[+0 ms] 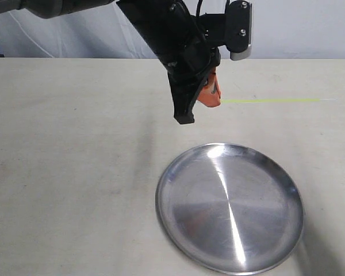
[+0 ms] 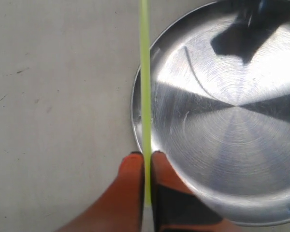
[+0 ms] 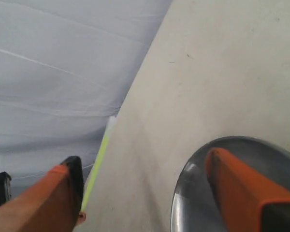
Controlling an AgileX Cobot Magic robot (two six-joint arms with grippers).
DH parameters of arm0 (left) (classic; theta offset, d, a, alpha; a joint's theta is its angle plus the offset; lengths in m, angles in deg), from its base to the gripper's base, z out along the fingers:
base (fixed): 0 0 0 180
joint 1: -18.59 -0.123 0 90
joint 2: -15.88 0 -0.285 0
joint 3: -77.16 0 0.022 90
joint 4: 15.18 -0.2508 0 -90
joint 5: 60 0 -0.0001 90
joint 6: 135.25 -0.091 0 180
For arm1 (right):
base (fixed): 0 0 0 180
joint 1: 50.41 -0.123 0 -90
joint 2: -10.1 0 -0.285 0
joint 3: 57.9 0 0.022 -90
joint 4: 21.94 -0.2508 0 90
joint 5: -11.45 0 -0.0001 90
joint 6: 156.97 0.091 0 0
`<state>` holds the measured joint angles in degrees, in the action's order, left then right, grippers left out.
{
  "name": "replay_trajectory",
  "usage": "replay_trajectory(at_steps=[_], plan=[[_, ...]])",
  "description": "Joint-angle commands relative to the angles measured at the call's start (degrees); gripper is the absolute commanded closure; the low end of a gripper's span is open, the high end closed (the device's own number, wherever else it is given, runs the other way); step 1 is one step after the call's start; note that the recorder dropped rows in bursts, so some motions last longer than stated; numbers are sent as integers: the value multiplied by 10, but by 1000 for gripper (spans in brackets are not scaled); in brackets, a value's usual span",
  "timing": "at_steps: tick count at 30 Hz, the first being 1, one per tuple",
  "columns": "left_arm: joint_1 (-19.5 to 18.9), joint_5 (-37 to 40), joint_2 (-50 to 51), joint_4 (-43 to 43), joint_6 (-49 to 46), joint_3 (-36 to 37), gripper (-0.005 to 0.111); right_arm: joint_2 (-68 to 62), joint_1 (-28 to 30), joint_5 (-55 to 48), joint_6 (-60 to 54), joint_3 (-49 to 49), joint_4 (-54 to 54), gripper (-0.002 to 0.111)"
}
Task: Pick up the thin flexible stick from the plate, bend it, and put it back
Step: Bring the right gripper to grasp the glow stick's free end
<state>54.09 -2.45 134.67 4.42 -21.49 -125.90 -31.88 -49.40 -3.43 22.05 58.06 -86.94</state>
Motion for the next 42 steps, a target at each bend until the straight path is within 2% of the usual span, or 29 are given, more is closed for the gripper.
replay_trajectory(at_steps=[1,4,9,19,29,35,40,42], plan=[[0,-9,-5,1,8,2,107,3,2,12,-116,-8,-133,39],[0,-9,-5,2,8,2,107,4,2,0,-223,-5,-238,39],[0,-10,-5,12,8,2,107,3,2,-31,-330,-5,-350,39],[0,13,-22,31,8,2,107,2,2,-42,-364,-5,-350,39],[1,42,-32,96,-15,2,107,2,2,-55,-364,2,-350,39],[30,42,-32,91,-18,2,107,-2,2,-54,-376,22,-350,39],[35,45,-32,92,-18,2,107,-4,2,-53,-379,22,-350,39],[39,48,-32,94,-18,2,107,-4,2,-51,-379,22,-350,45]])
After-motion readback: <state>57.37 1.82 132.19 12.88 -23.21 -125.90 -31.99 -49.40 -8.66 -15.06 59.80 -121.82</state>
